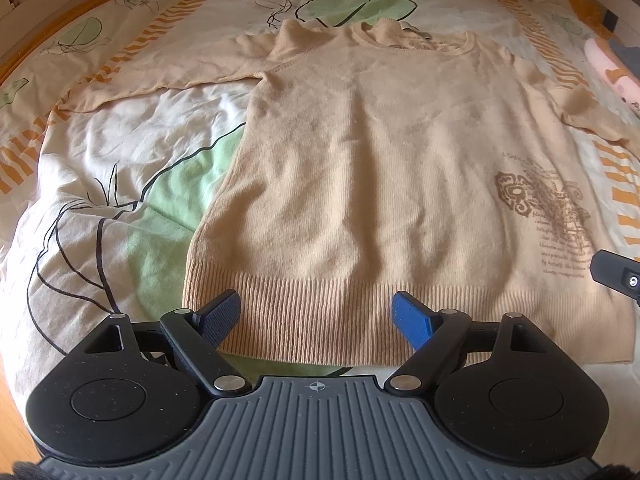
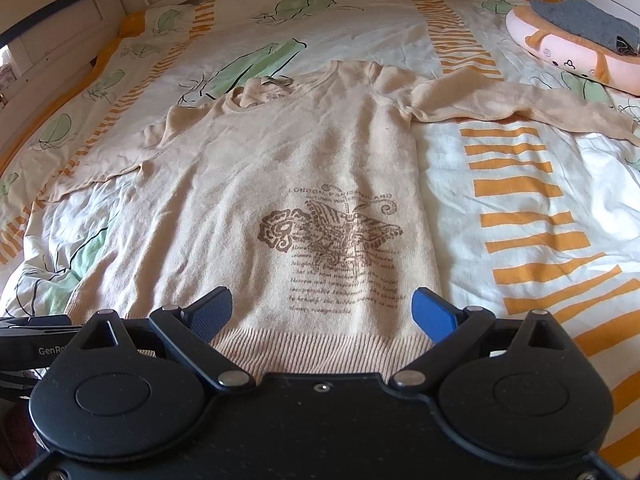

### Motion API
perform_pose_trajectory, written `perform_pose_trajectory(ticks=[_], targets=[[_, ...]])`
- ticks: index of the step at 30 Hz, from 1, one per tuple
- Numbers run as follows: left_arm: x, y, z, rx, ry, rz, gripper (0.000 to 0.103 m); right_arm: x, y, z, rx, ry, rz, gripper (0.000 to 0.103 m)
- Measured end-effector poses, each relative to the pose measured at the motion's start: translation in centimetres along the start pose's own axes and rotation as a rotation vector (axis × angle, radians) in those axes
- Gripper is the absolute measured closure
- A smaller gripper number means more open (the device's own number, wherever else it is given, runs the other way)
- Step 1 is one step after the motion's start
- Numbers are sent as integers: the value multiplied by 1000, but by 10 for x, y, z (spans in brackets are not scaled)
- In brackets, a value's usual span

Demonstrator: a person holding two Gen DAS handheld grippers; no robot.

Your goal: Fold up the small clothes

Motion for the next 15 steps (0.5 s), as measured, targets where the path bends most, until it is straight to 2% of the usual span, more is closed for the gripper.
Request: perform_pose_trajectory(ticks=[8, 12, 15], targets=[[6, -1, -3, -8, 11, 10, 20, 1, -3, -3, 2, 6, -3, 6], [21, -4, -15, -8, 36, 37, 20, 3, -5, -2, 4, 7, -4, 6], [39, -12, -31, 32, 48, 71, 23, 6, -7, 0, 1, 9, 3, 6]])
Point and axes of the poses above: each gripper's, at about its wrist camera, not at the fingertips, and y roughly against the way its jaws point, z to its right, x to its top, the point moved 10 cm from there along -y, roughly the way its jaws point, and after that the axes turned 5 degrees about y, right-handed, at the moved point
